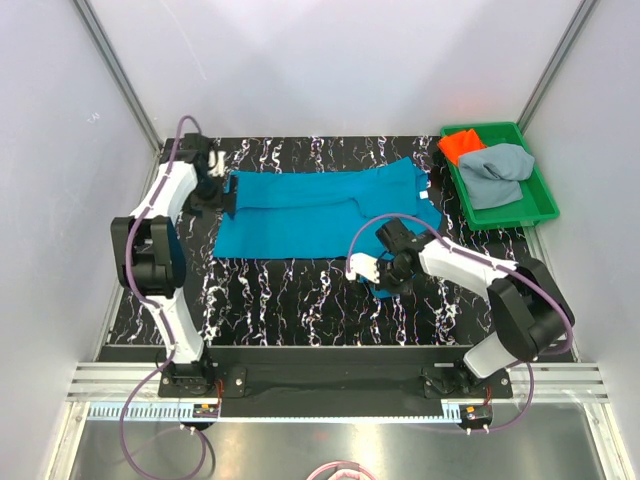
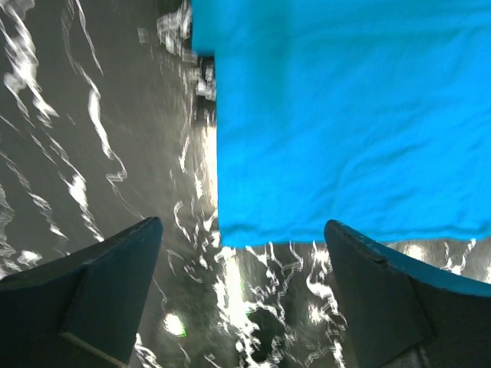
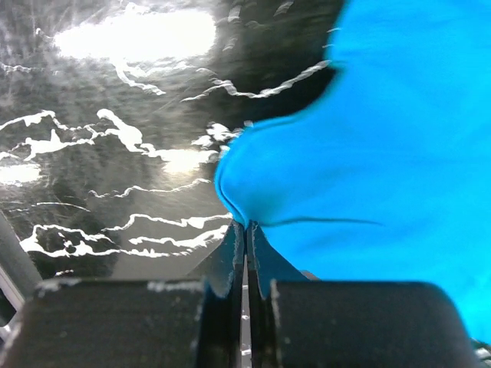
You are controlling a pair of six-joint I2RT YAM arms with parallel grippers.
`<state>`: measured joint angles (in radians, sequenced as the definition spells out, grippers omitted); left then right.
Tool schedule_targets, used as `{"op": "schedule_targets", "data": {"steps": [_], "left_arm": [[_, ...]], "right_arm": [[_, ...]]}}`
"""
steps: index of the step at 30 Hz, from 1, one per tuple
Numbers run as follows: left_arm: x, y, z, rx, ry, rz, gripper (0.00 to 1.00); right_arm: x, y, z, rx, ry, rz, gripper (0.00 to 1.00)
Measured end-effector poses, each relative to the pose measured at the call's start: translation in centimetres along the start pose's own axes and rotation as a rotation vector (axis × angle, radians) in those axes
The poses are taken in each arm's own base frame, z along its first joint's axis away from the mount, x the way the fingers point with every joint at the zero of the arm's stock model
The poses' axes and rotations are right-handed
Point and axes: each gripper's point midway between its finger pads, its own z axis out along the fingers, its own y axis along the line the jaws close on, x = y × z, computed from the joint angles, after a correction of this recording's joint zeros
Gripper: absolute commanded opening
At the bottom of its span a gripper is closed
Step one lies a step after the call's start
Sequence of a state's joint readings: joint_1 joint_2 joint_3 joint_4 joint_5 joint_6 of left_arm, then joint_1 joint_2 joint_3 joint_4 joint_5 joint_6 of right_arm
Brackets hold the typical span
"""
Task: Fold and stack the t-shirts
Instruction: Fold the tshirt
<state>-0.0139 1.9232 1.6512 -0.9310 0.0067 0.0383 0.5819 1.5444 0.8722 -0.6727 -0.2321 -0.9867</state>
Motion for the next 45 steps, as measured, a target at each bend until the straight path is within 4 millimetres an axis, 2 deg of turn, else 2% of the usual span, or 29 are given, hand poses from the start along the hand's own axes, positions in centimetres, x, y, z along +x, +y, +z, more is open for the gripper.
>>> {"op": "schedule_targets", "data": {"steps": [6, 12, 16, 20, 26, 33, 35, 36, 39, 45], "left_arm": [[2.6, 2.1, 0.5, 0.067, 0.08, -0.122, 0.89], [3.6, 1.0, 1.8, 0.169, 0.128, -0.17, 0.77], [6.1, 0.3, 3.2, 0.236, 0.214, -0.236, 0.7], [7.9, 1.0, 4.4, 0.254, 0.28, -0.31, 0.68], [8.4, 1.8, 4.6, 0.258, 0.295, -0.362, 0.63], [9.5, 0.6, 5.1, 0.307, 0.351, -0.394, 0.53], [9.6, 0.4, 5.2, 0.316, 0.356, -0.403, 0.44], [9.6, 0.4, 5.2, 0.32, 0.359, -0.406, 0.25], [9.8, 0.2, 5.6, 0.328, 0.368, -0.416, 0.0], [10.0, -0.1, 5.5, 0.34, 0.379, -0.427, 0.0]], "right_arm": [[-1.9, -2.7, -2.5, 0.104, -0.028, -0.003, 0.0], [-2.6, -4.1, -3.8, 0.158, -0.03, -0.005, 0.0], [-2.8, -4.7, -4.2, 0.183, -0.025, 0.004, 0.0], [-3.0, -5.5, -4.9, 0.213, -0.023, 0.01, 0.0], [-3.1, -6.3, -5.1, 0.237, -0.03, 0.018, 0.0], [-2.9, -6.8, -5.2, 0.244, -0.021, 0.03, 0.0], [-2.7, -7.1, -5.4, 0.254, -0.019, 0.039, 0.0], [-2.7, -7.3, -5.5, 0.26, -0.018, 0.045, 0.0], [-2.5, -8.2, -5.9, 0.285, -0.02, 0.066, 0.0], [-1.3, -10.0, -6.7, 0.338, -0.01, 0.122, 0.0]]}}
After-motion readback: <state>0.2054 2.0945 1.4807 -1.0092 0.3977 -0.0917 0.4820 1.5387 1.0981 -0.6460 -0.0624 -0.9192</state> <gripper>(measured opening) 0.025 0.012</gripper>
